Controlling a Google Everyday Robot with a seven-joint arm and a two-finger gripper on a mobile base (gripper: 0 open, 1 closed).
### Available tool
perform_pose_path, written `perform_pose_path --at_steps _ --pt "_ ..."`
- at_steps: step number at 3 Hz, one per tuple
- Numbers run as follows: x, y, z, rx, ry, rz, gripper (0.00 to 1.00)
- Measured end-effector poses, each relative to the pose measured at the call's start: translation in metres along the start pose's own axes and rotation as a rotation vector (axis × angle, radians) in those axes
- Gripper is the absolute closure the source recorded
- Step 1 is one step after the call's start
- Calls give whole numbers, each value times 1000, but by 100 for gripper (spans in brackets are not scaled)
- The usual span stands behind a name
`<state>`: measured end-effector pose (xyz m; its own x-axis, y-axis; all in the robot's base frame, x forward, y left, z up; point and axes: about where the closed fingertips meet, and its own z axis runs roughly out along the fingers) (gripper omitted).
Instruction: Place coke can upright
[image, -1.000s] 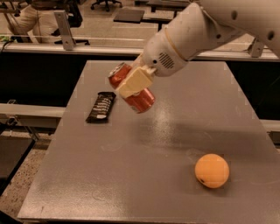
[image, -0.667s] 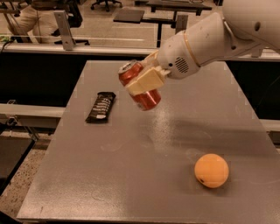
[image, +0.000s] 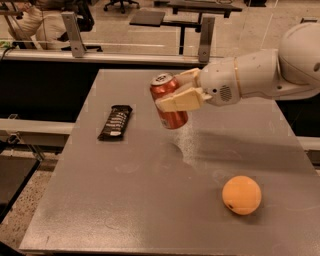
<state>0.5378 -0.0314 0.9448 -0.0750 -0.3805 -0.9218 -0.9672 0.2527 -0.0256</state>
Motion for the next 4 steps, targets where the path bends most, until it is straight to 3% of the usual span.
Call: perform_pose_path --at_steps 2,3,4 --pt "22 -4 0 -8 -176 10 100" --pt "30 -4 1 -9 -202 -5 100" --pt "39 -5 0 -9 -223 -12 83"
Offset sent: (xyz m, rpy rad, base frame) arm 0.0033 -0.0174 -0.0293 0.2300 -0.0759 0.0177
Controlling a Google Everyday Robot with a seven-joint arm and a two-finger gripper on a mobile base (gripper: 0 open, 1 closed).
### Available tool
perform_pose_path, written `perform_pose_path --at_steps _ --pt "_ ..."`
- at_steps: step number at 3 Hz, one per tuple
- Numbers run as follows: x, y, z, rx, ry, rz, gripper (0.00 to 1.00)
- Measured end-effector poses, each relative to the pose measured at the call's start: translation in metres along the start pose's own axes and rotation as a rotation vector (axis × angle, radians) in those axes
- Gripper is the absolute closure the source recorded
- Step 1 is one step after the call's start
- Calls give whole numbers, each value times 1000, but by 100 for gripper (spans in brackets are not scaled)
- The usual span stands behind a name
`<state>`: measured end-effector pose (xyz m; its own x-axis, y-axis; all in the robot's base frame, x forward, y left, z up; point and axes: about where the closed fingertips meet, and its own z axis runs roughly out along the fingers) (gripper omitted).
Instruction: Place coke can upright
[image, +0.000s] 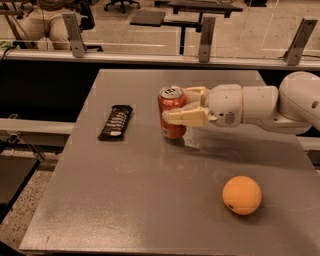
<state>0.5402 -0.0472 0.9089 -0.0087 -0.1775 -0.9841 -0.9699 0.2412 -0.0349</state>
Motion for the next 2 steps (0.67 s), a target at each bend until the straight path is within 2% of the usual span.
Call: perform_pose_path --at_steps 1,2 --pt "8 1 0 -23 -39 -8 52" --pt "12 2 0 -44 -64 -14 29"
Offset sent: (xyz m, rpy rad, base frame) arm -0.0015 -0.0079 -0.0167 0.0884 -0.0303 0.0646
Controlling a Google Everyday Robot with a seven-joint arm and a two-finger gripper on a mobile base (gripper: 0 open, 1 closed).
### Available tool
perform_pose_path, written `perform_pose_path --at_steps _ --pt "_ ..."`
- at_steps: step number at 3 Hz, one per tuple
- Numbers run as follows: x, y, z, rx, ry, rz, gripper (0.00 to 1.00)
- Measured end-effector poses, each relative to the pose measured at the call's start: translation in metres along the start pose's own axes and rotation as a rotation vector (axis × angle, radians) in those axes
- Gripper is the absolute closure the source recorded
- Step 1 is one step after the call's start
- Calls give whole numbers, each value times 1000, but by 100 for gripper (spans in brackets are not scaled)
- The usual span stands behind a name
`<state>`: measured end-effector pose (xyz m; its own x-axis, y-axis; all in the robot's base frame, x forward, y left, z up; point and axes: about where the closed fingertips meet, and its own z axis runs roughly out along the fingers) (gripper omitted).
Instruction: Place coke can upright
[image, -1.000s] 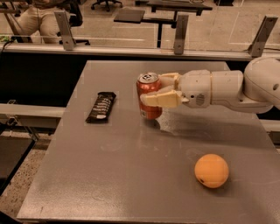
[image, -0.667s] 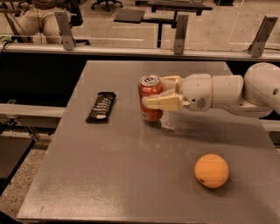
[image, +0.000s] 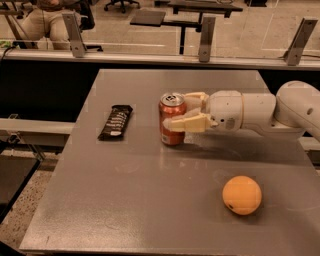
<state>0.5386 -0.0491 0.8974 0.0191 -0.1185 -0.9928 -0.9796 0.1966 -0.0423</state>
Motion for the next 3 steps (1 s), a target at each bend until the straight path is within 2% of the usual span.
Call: perform_pose_path --at_steps 1,2,3 --pt "-1 1 2 -4 0 -1 5" --pt "-1 2 4 -7 0 -1 0" --pt "-1 2 4 -7 0 -2 0"
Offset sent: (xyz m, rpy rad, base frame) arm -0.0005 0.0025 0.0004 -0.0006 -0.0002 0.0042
